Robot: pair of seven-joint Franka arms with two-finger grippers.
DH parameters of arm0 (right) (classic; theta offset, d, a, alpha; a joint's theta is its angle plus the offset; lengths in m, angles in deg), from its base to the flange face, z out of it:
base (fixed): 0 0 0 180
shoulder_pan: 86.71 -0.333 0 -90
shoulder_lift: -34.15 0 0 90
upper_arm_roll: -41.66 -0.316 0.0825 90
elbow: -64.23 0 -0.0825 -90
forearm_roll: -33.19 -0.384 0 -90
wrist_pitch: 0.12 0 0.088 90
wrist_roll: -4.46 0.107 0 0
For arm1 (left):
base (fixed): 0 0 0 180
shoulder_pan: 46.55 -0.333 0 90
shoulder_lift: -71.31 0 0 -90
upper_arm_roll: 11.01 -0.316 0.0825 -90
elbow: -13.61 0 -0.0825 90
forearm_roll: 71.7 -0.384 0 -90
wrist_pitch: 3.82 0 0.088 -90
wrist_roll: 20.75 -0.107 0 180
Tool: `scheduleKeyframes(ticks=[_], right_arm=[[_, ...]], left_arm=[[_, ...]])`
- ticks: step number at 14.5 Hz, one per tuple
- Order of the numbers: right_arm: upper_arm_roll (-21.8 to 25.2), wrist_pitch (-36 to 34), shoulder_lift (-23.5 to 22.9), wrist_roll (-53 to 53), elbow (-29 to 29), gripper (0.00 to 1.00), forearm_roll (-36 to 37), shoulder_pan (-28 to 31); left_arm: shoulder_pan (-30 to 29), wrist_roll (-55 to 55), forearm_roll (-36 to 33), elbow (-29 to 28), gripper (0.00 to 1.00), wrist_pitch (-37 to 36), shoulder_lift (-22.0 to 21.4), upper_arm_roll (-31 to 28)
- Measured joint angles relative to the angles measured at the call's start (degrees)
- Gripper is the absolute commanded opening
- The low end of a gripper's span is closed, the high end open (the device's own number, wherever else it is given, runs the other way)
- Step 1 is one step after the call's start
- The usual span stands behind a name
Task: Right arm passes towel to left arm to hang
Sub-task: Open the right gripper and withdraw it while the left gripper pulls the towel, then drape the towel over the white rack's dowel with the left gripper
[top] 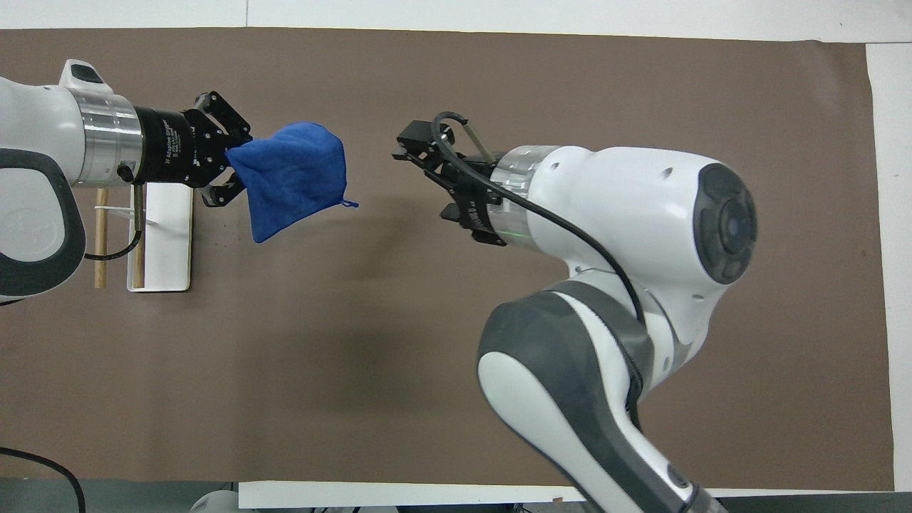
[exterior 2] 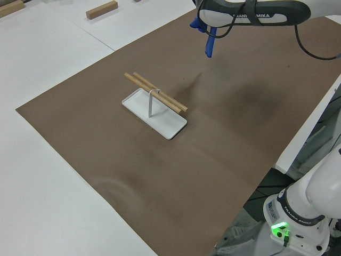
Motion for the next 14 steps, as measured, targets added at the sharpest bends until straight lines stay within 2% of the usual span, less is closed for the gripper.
scheduleKeyframes(ticks=[3, 6, 9, 12, 14], right_arm=[[11.44, -9.30, 3.06, -23.90, 4.42, 0.99, 5.95, 0.17], [22.05, -22.86, 5.16, -41.08, 4.66, 0.99, 18.69, 0.40], [27.47, -32.83, 7.79, -46.60, 3.55, 0.99, 28.70, 0.26], [31.54, -41.97, 9.66, -51.45, -1.28, 0.99, 29.78, 0.29], [31.94, -44.90, 10.02, -51.77, -3.28, 0.99, 29.78, 0.24]], left_arm=[[-1.21, -0.56, -0.64, -5.03, 0.00, 8.97, -0.22, -0.09], [-5.41, -7.81, -0.73, -7.90, 0.00, 14.32, -0.48, -0.22], [-11.48, -15.89, -0.73, -8.56, 0.00, 14.40, -0.90, -0.38], [-15.44, -21.90, -0.77, -9.19, 0.00, 15.04, -1.24, -0.44], [-18.76, -27.43, -0.77, -9.31, 0.00, 17.01, -1.30, -0.47]])
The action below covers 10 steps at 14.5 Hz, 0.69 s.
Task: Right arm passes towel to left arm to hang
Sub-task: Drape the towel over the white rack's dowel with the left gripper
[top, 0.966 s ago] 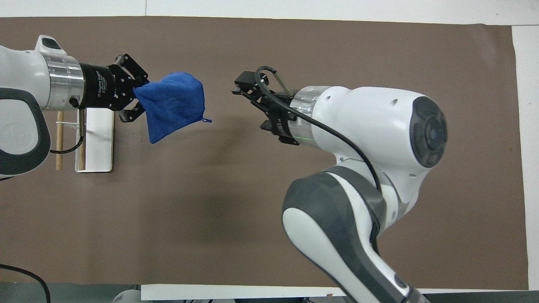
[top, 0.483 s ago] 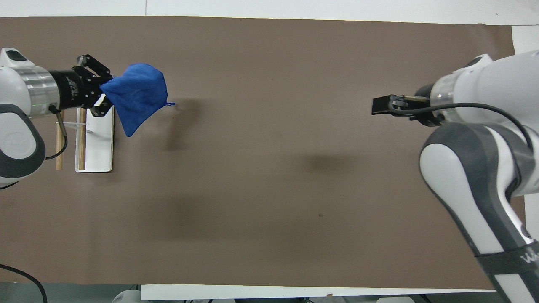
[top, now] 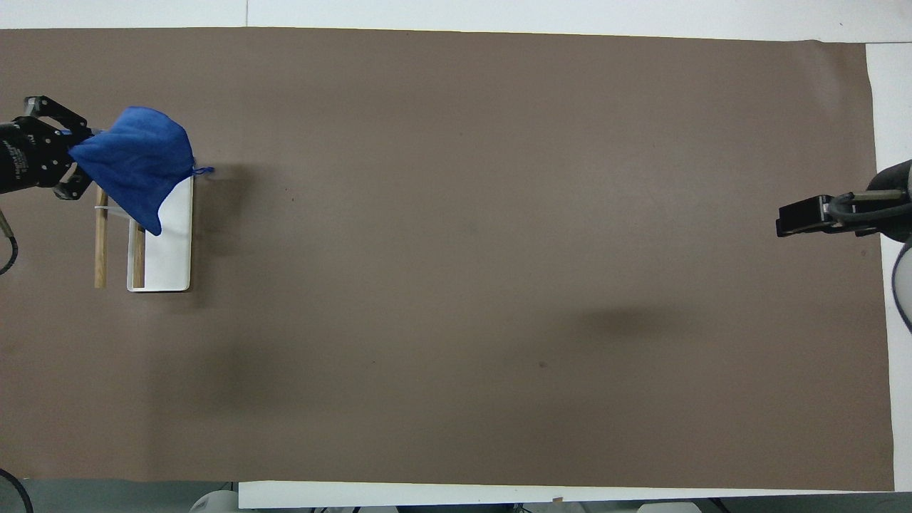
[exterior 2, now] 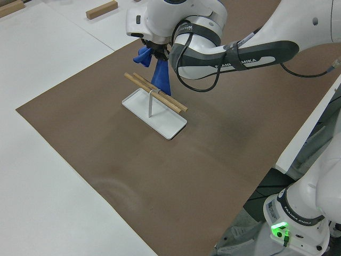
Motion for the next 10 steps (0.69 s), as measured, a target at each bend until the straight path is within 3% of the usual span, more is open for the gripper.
scheduleKeyframes(ticks=[6, 10], right_arm=[[0.16, -0.14, -0.51, 0.00, -0.17, 0.99, -1.94, -0.14], [0.15, -0.14, -0.51, 0.00, -0.21, 0.99, -2.02, -0.17]], left_arm=[[-4.57, -6.09, 0.00, -0.97, 0.00, 4.89, -0.03, -0.05], [-5.09, -6.04, 0.00, -6.56, 0.01, 12.89, -0.70, -0.06]])
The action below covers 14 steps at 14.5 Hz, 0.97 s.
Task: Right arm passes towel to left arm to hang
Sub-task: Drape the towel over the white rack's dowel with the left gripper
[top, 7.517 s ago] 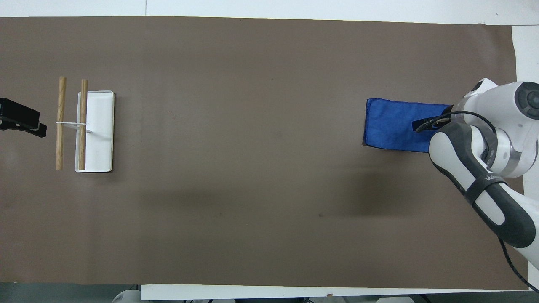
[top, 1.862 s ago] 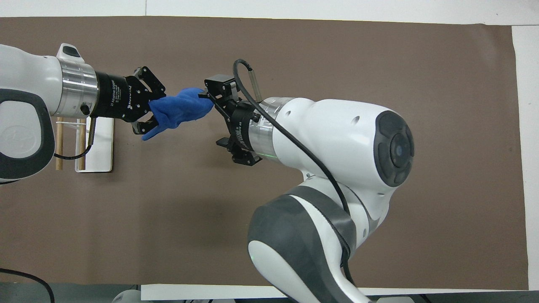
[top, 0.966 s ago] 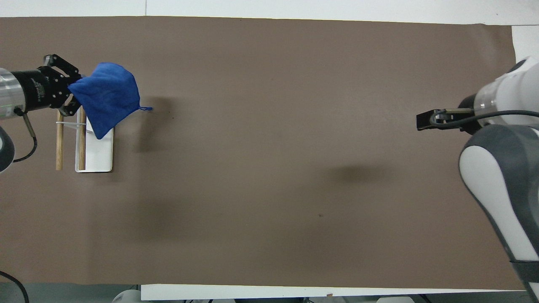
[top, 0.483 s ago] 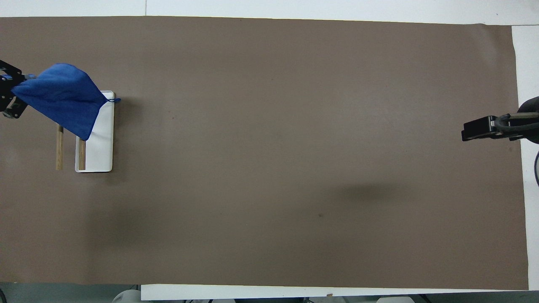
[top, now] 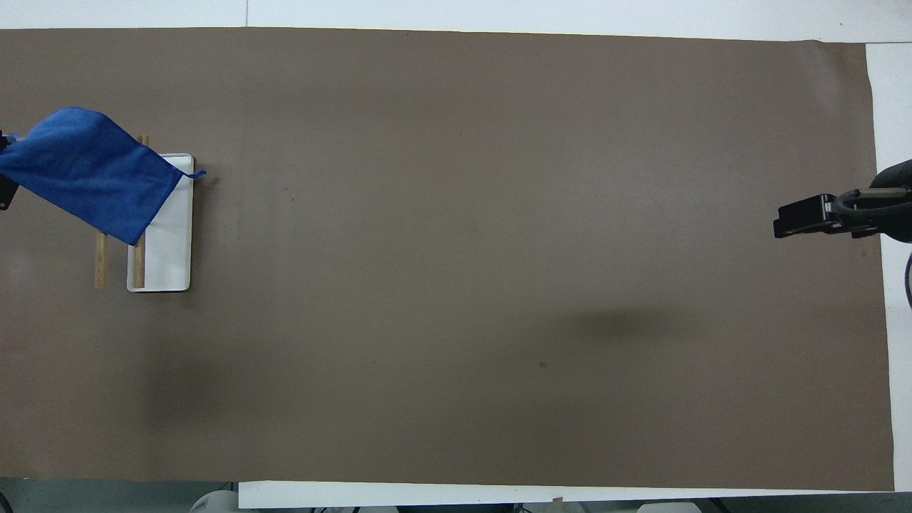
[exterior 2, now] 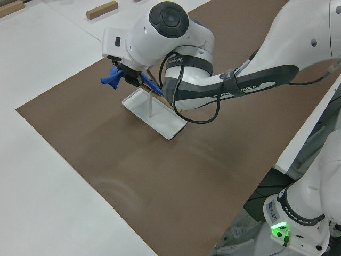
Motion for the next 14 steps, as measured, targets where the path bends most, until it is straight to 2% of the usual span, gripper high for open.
scheduleKeyframes(ticks=[5, 7, 8, 9, 10, 11, 14], right_arm=[[-0.06, 0.00, 0.00, 0.00, 0.00, 0.99, -0.02, -0.01], [-0.06, 0.00, 0.00, 0.00, 0.00, 0.99, -0.03, -0.01], [-0.06, 0.00, 0.00, 0.00, 0.00, 0.99, -0.03, -0.01], [-0.06, 0.00, 0.00, 0.00, 0.00, 0.99, -0.03, -0.01], [-0.06, 0.00, 0.00, 0.00, 0.00, 0.99, -0.03, -0.02], [-0.06, 0.00, 0.00, 0.00, 0.00, 0.99, -0.03, -0.02], [-0.06, 0.00, 0.00, 0.00, 0.00, 0.99, -0.04, -0.02]], left_arm=[[0.16, 2.68, 0.01, -3.34, 0.03, 3.56, -0.69, 0.40], [0.17, 2.71, 0.01, -5.18, 0.06, 4.79, -0.73, 0.42], [0.16, 2.71, 0.01, -5.77, 0.11, 4.97, -0.77, 0.42], [0.17, 2.71, 0.01, -6.16, 0.29, 4.98, -0.82, 0.43], [0.17, 2.71, 0.01, -6.43, 0.59, 4.98, -0.91, 0.44], [0.16, 2.71, 0.01, -6.51, 1.00, 4.98, -1.03, 0.43], [-0.36, 2.76, 0.01, -6.46, 1.00, 5.03, -1.37, 0.24]])
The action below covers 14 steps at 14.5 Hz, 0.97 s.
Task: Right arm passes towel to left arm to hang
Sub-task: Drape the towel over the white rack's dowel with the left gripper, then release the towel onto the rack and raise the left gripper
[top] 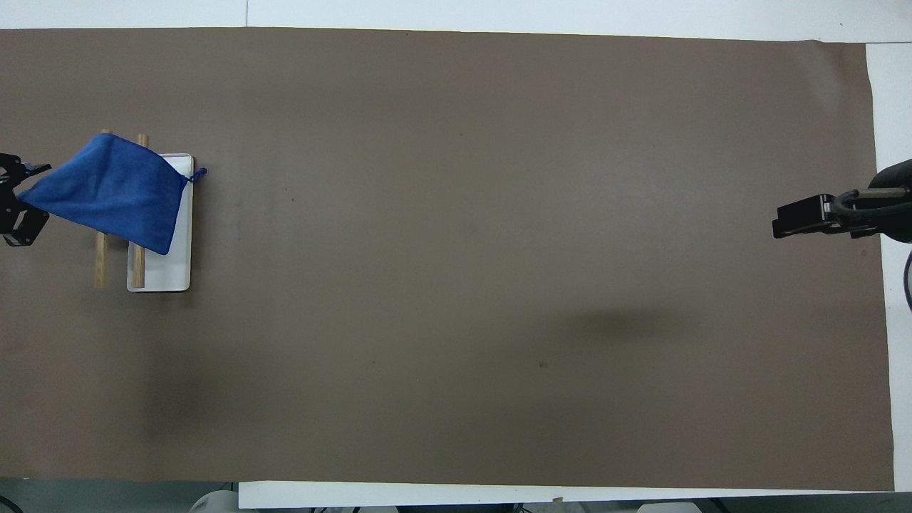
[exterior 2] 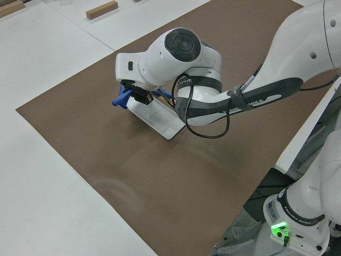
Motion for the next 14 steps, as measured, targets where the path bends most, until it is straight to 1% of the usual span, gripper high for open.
scheduleKeyframes(ticks=[3, 5, 7, 10, 12, 13, 14], right_arm=[[0.00, 0.00, 0.00, 0.00, 0.00, 0.99, 0.00, 0.00], [0.00, -0.02, 0.00, 0.00, 0.00, 0.99, 0.00, 0.00], [0.00, -0.02, 0.00, 0.00, 0.00, 0.99, 0.00, 0.00], [0.00, -0.02, 0.00, 0.00, 0.00, 0.99, 0.00, 0.00], [0.00, -0.02, 0.00, 0.00, 0.00, 0.99, 0.00, 0.00], [0.00, -0.02, 0.00, 0.00, 0.00, 0.99, 0.00, 0.00], [0.00, -0.02, 0.00, 0.00, 0.00, 0.99, 0.00, 0.00]], left_arm=[[-2.73, -0.01, 0.00, 2.33, 1.00, -0.81, 0.01, -0.11], [-4.23, -0.10, -0.84, 6.71, 1.00, -4.05, 0.77, -0.15], [-4.96, 0.02, -6.74, 13.39, 1.00, -9.81, 2.75, -0.20], [-4.92, 0.37, -15.50, 24.65, 1.00, -19.78, 7.02, -0.08], [-4.72, 0.18, -23.63, 33.65, 1.00, -28.87, 10.46, 0.17], [-4.20, -0.07, -28.81, 38.74, 1.00, -34.77, 12.24, 0.54], [-2.94, -1.00, -32.49, 42.60, 1.00, -39.67, 13.41, 0.84]])
